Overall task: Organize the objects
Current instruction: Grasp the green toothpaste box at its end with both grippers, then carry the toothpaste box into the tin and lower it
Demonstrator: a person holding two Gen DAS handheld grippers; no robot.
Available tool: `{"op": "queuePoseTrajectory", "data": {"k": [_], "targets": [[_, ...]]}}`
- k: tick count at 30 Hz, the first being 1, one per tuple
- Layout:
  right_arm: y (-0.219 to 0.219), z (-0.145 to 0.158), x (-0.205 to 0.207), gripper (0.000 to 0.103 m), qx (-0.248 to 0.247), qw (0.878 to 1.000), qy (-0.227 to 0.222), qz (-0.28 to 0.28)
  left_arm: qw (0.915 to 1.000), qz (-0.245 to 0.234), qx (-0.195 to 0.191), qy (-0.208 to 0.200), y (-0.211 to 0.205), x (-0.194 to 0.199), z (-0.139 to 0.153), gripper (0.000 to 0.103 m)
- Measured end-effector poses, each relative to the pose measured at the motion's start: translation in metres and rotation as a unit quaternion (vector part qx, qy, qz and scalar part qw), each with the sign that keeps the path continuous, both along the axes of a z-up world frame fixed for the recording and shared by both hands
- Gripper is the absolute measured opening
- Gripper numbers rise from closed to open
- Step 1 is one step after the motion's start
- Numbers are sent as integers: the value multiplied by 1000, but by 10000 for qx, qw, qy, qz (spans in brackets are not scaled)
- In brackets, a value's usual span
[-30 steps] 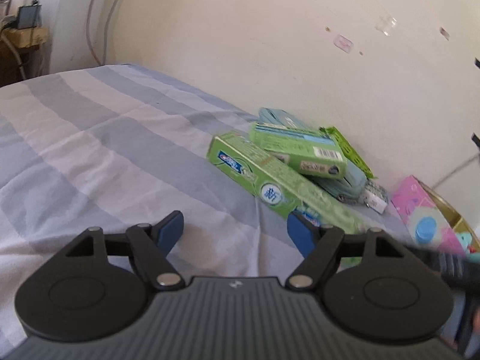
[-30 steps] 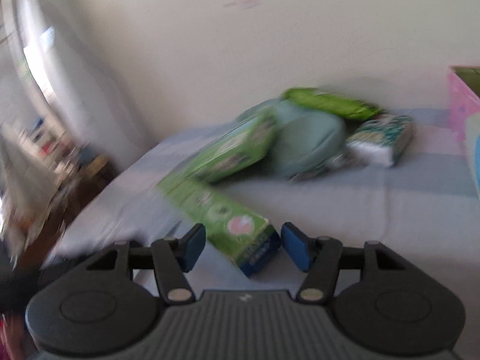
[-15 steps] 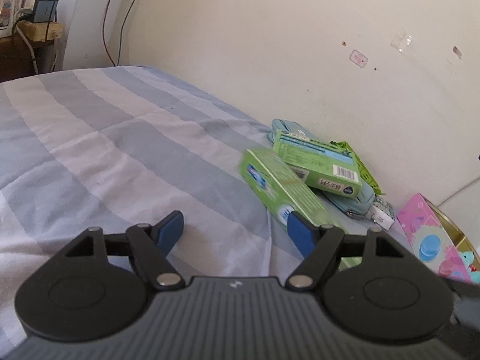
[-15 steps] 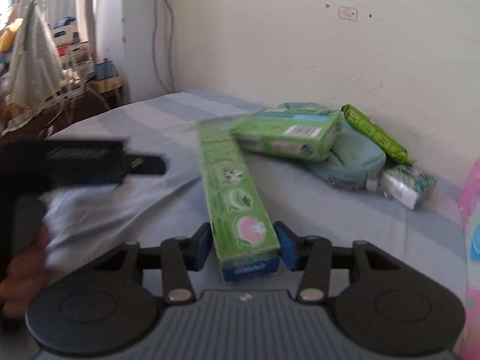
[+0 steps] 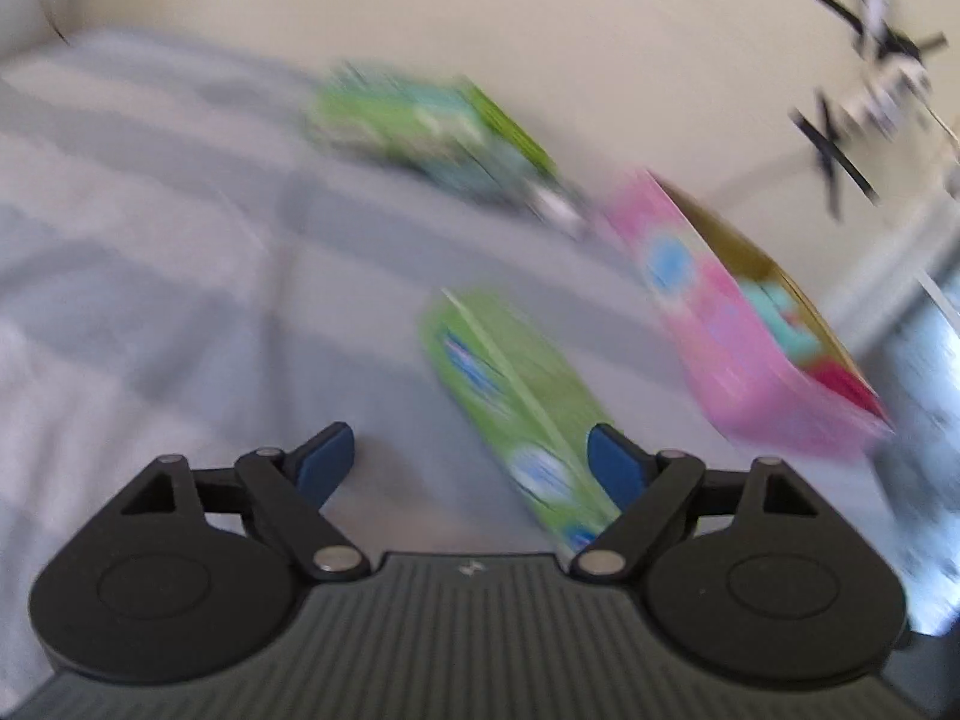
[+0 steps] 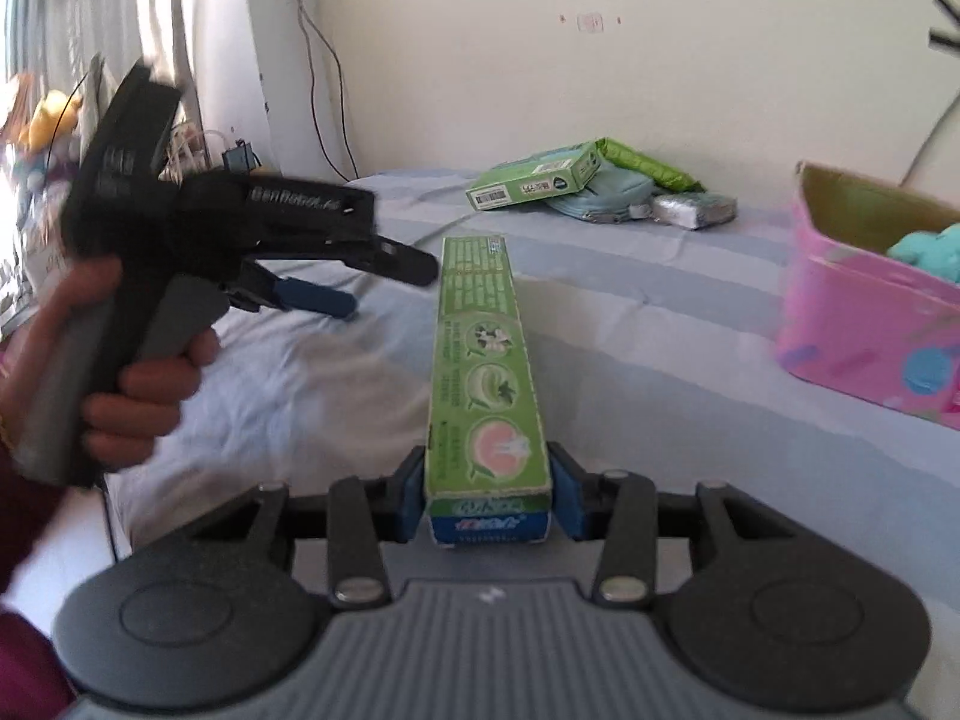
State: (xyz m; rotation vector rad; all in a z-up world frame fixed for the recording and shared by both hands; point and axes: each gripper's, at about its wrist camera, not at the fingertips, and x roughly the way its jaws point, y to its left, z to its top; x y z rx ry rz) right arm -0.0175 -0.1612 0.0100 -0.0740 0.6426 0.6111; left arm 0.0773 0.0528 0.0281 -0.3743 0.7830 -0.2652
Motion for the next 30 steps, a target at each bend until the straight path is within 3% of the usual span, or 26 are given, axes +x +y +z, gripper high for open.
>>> {"op": "queuePoseTrajectory", "data": {"k": [2, 7, 8, 9, 10, 14, 18, 23, 26, 30], "targets": [[-8, -1, -3, 40, 256, 9996, 83, -50, 9997, -223, 116, 77, -18, -5, 1, 93], [-40, -8, 11, 40, 1402, 9870, 786, -74, 9986, -378, -167, 332, -33, 2, 1, 91], [-46, -11, 11, 40, 1565, 9837, 881, -75, 9989, -351, -89, 290, -38, 4, 1, 82], [-49, -12, 11, 40, 1664, 9816, 929, -74, 9991, -354, -16, 248, -42, 5, 0, 64], [-52, -13, 9, 40, 1720, 9807, 927, -75, 9993, -280, 112, 217, -44, 6, 0, 58], [-61, -5, 4, 40, 1643, 9845, 585, -192, 9991, -319, -153, 249, -51, 16, 13, 53], [-79, 21, 7, 40, 1694, 9844, -87, -471, 9970, -684, -71, -353, -77, 27, 52, 53], [-104, 55, 28, 40, 1273, 9801, -964, -1181, 9869, -1288, -94, -962, -132, 62, 91, 53], [-123, 64, 57, 40, 1167, 9766, -1004, -1502, 9836, -1484, -95, -1016, -168, 90, 93, 53], [-152, 63, 107, 40, 1240, 9756, -514, -1735, 9844, -1615, -6, -702, -206, 137, 82, 53]]}}
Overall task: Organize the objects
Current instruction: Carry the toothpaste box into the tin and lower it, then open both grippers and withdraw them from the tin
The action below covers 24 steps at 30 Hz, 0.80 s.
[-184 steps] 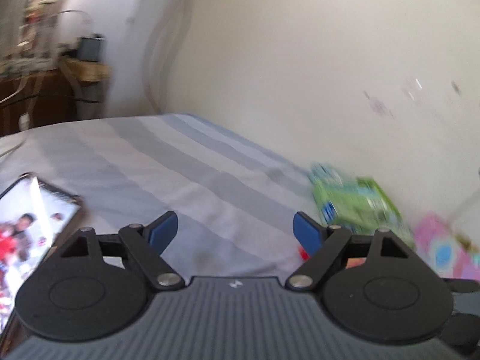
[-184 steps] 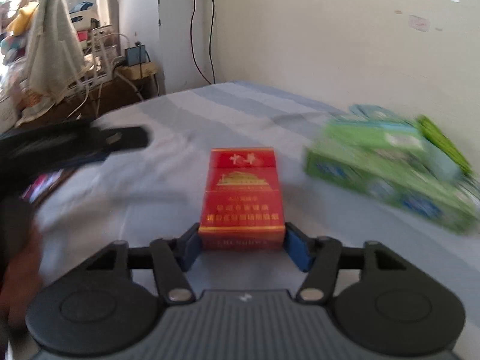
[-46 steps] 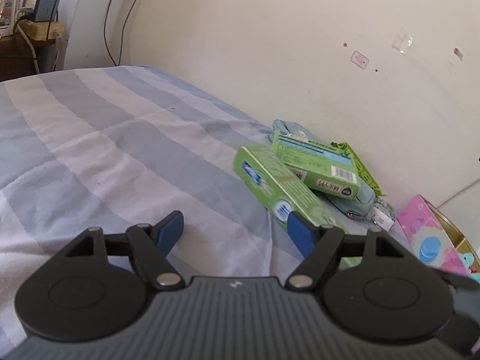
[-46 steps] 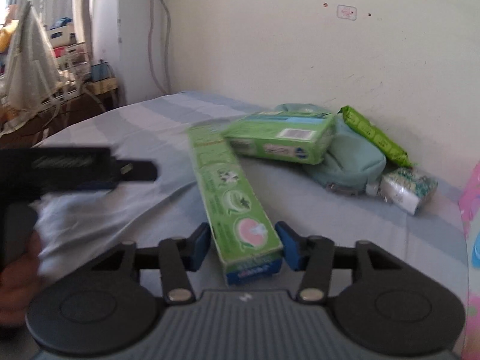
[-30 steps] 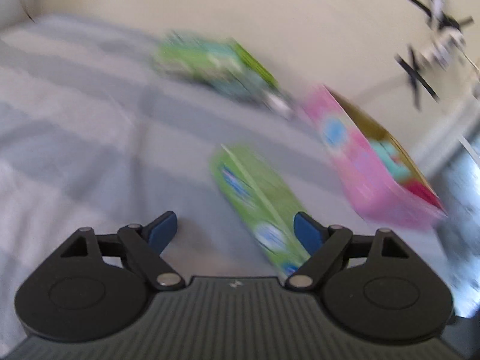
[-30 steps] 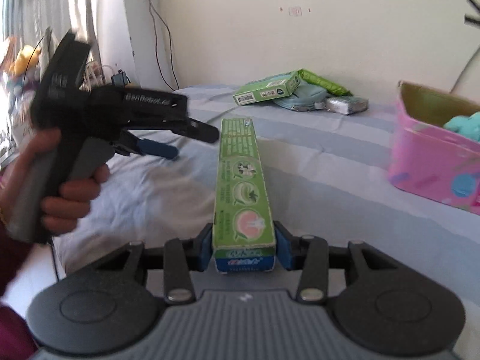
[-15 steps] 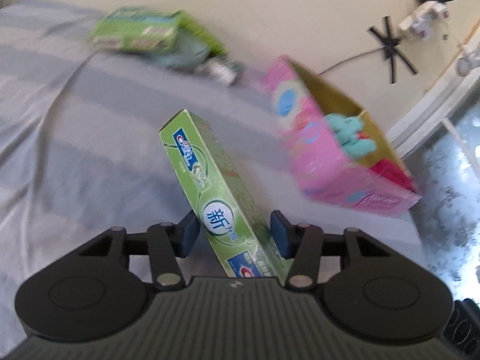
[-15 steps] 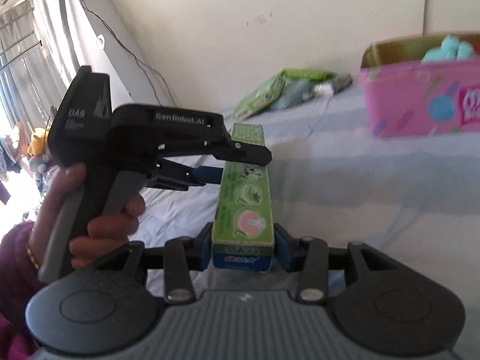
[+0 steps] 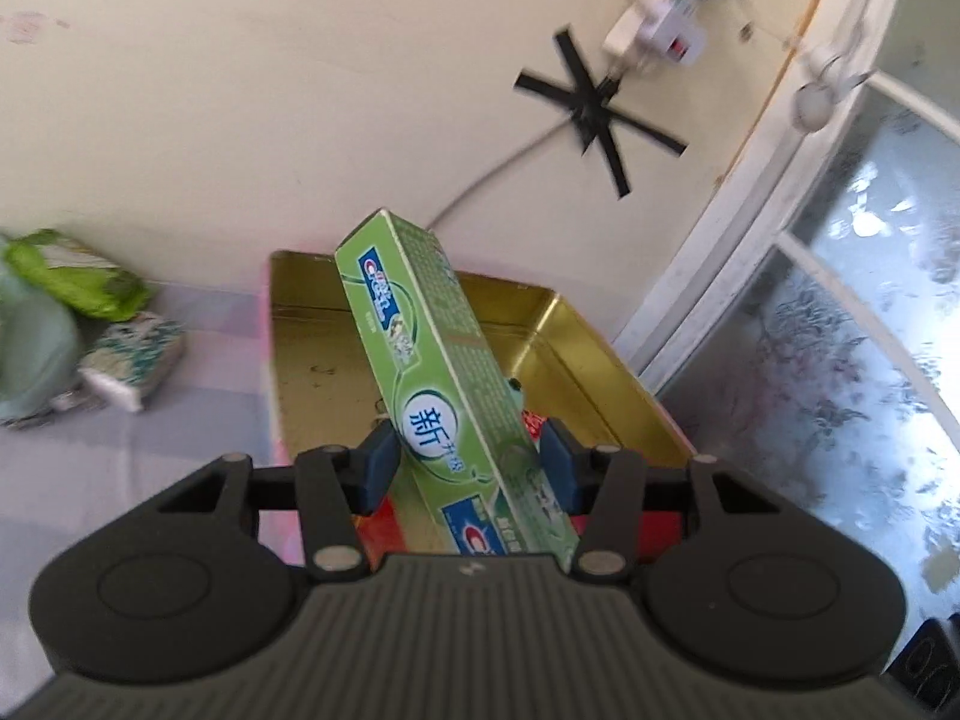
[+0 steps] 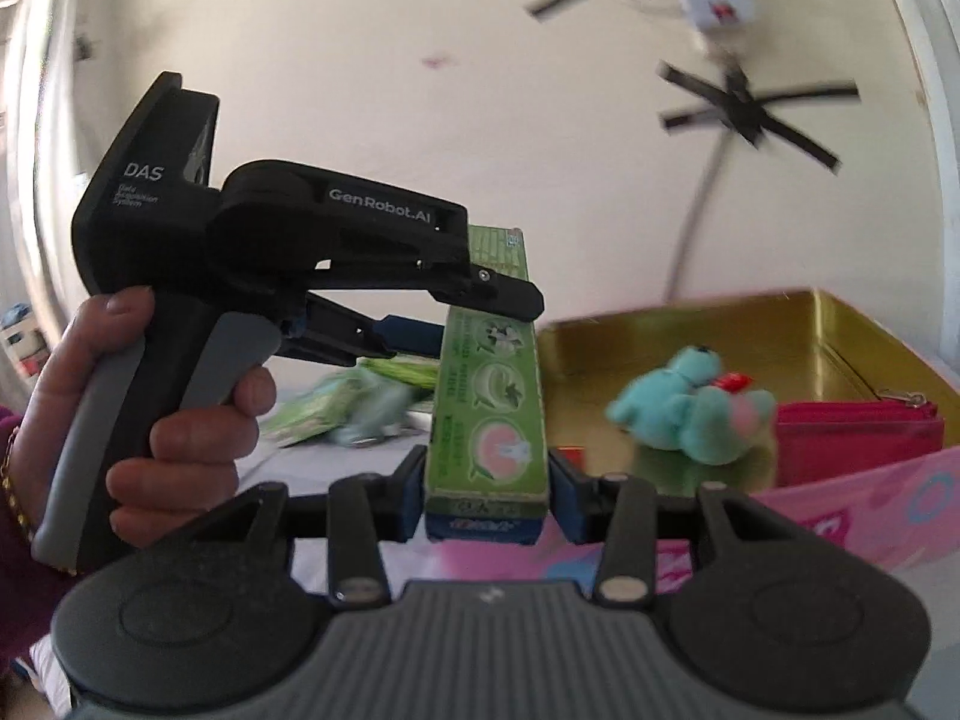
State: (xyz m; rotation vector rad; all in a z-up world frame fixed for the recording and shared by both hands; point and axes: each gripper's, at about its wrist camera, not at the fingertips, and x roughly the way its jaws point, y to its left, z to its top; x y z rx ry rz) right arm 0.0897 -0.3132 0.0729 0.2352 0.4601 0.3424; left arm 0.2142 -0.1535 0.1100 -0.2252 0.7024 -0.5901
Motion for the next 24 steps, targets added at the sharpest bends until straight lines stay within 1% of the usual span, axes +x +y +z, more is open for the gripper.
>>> {"op": "queuePoseTrajectory", "data": {"k": [2, 4, 5, 8, 9, 10, 11, 12, 13, 14, 15, 16, 17, 21, 24], "targets": [[-8, -3, 22, 41, 149, 9997, 206, -13, 9998, 19, 88, 203, -12, 22, -10, 53], [-17, -8, 41, 41, 220, 9987, 452, -61, 9990, 59, 67, 427, -17, 40, -22, 53], [-20, -11, 45, 41, 234, 9983, 527, -87, 9985, 82, 55, 541, -20, 50, -27, 53], [-22, -22, 67, 42, 166, 9972, 694, -210, 9973, 131, 91, 715, -28, 70, -38, 53], [-20, -24, 65, 43, 124, 9972, 684, -271, 9969, 163, 170, 755, -32, 75, -42, 52], [-19, -28, 71, 46, 39, 9974, 636, -343, 9966, 170, 291, 748, -36, 78, -45, 52], [-17, -30, 73, 49, -72, 9974, 557, -451, 9965, 157, 398, 714, -42, 80, -49, 52], [-15, -32, 73, 49, -172, 9973, 463, -551, 9959, 131, 487, 745, -45, 80, -50, 52], [-15, -34, 73, 52, -255, 9970, 343, -652, 9954, 93, 555, 774, -48, 81, -50, 53], [-16, -35, 71, 60, -309, 9963, 207, -770, 9961, 62, 547, 695, -48, 79, -48, 56], [-18, -36, 68, 64, -303, 9957, 69, -870, 9968, 55, 557, 566, -48, 77, -44, 62], [-21, -36, 65, 66, -258, 9954, -35, -921, 9971, 82, 616, 429, -49, 74, -41, 64], [-24, -36, 61, 66, -194, 9951, -125, -962, 9973, 101, 665, 301, -50, 70, -38, 66], [-29, -31, 46, 66, -46, 9928, -442, -1108, 9982, 104, 598, 2, -43, 47, -26, 66], [-25, -24, 33, 66, -130, 9906, -659, -1188, 9976, 215, 565, -330, -30, 21, -14, 66]]}}
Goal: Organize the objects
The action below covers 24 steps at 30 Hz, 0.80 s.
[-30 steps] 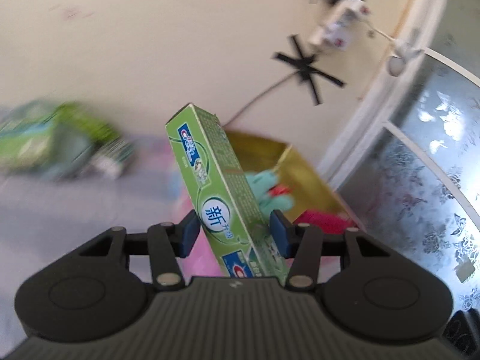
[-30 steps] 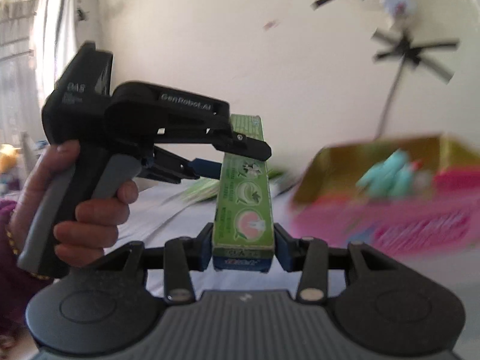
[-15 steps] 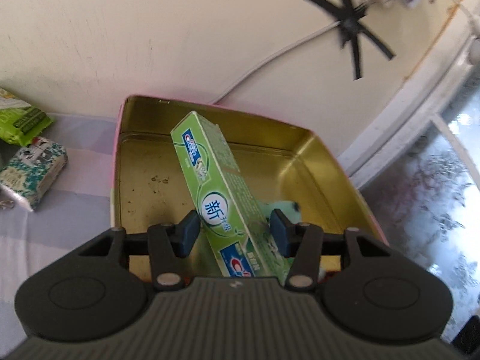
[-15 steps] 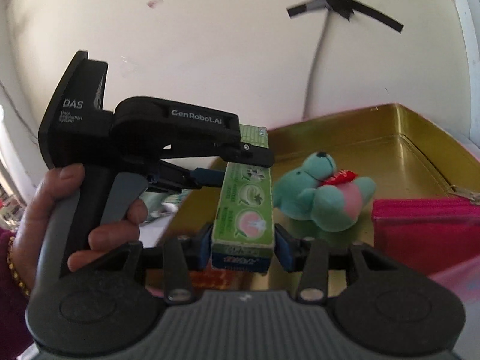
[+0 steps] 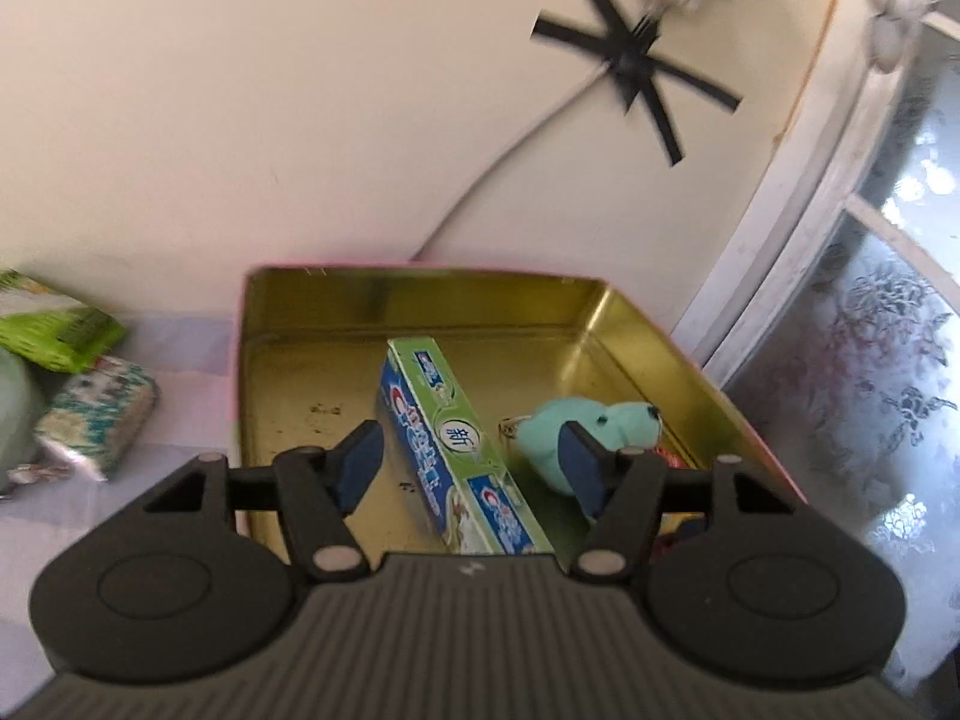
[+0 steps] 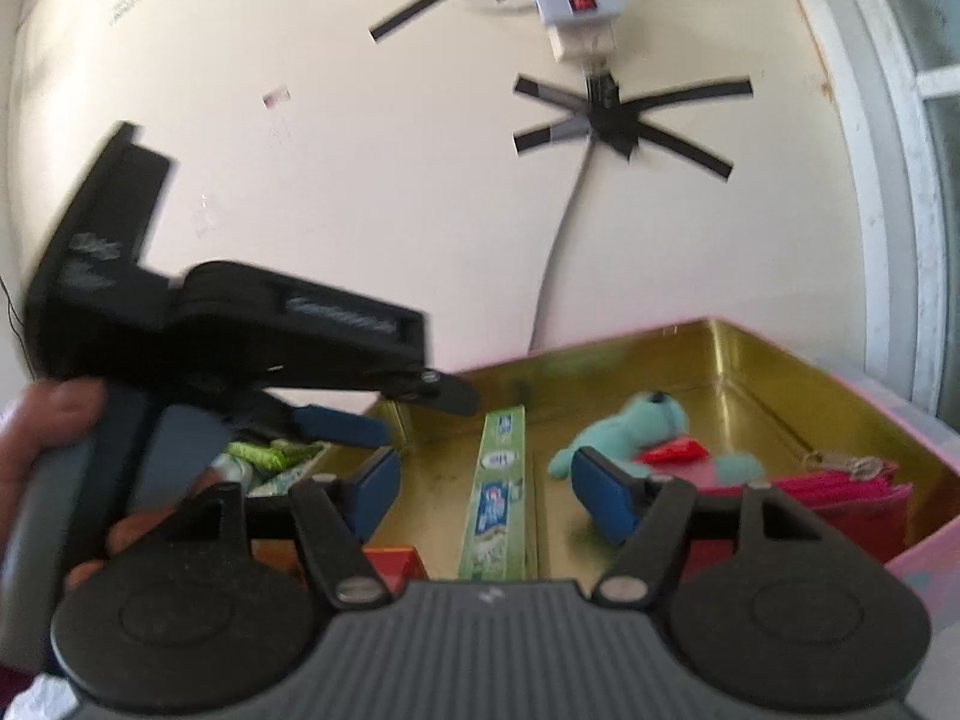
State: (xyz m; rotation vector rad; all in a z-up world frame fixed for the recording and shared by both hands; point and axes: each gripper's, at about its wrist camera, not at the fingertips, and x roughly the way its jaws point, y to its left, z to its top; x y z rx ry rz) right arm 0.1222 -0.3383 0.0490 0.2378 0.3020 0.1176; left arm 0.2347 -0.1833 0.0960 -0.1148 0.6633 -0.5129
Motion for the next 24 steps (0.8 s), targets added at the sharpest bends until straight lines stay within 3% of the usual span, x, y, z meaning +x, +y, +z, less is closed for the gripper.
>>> {"op": "queuePoseTrajectory", "data": {"k": [5, 9, 18, 24], "targets": [[7, 7, -19, 66, -5, 9999, -108, -45, 9968, 161, 318, -709, 9, -49, 13, 66], [12, 4, -40, 66, 90, 9998, -69, -142, 9931, 200, 572, -1005, 16, -85, 9, 68], [22, -11, -87, 66, 425, 9985, 86, -345, 9897, 303, 899, -1076, 39, -126, -12, 69], [39, -32, -87, 66, 736, 9949, 694, -19, 9859, 563, 1094, -1136, 70, -141, -23, 69]]}}
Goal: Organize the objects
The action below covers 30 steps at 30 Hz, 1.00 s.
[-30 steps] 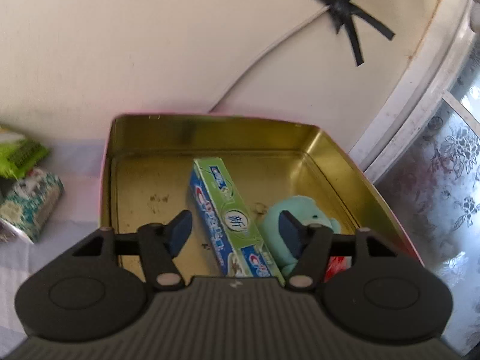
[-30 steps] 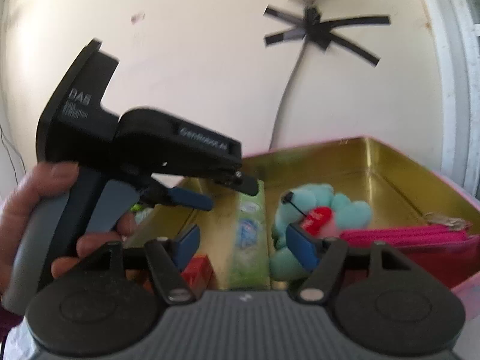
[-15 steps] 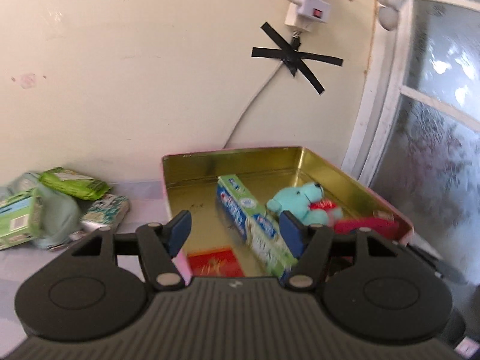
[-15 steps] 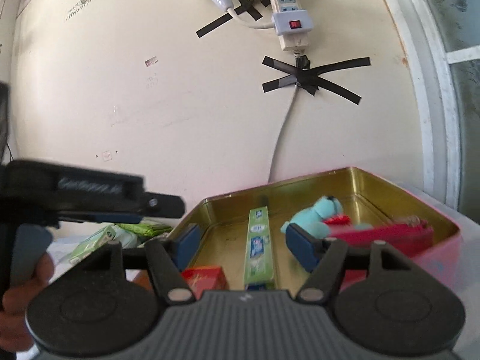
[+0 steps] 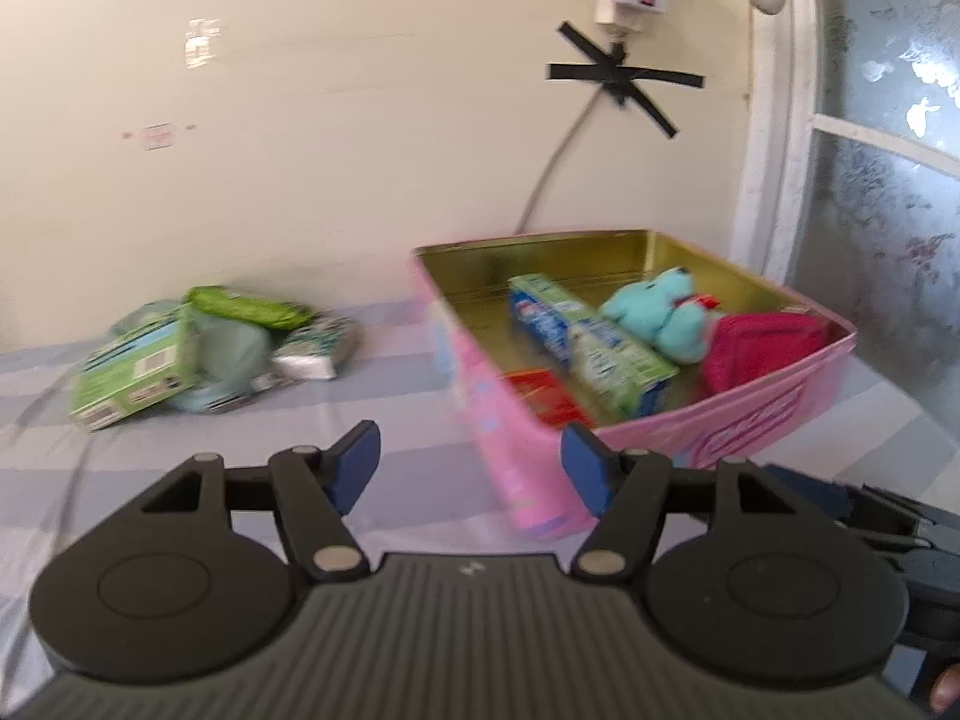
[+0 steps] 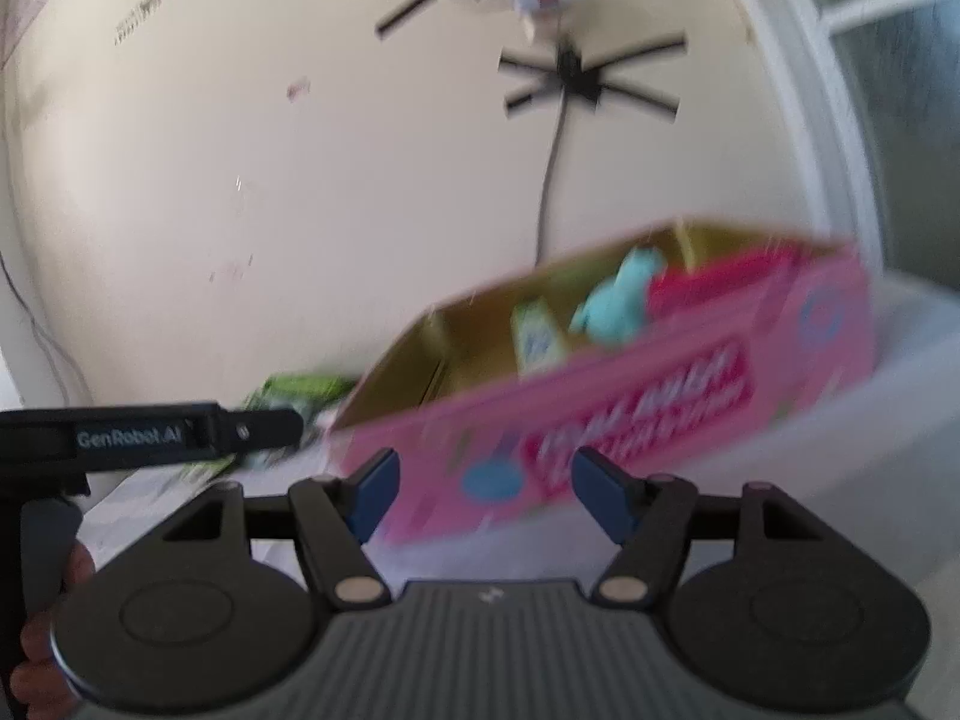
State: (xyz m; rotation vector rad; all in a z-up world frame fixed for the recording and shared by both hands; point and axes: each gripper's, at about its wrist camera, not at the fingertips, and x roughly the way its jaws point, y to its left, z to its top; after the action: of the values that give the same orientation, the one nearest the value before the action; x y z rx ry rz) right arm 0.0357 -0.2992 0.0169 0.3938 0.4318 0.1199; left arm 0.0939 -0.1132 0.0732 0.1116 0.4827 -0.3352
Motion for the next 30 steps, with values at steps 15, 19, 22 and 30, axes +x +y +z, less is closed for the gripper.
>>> {"op": "queuePoseTrajectory", "data": {"k": [15, 19, 22, 30], "targets": [[111, -1, 25, 66, -795, 9829, 471, 1595, 9925, 1151, 197, 361, 111, 14, -43, 69], [143, -5, 51, 66, -883, 9717, 748, 2061, 9844, 1672, 143, 529, 157, 27, -55, 69], [162, -6, 75, 66, -868, 9681, 871, 2185, 9757, 2119, 18, 563, 192, 37, -58, 69], [204, -4, 161, 66, 200, 9596, 1073, 2594, 9590, 2658, -826, 538, 242, 45, -61, 70]]}}
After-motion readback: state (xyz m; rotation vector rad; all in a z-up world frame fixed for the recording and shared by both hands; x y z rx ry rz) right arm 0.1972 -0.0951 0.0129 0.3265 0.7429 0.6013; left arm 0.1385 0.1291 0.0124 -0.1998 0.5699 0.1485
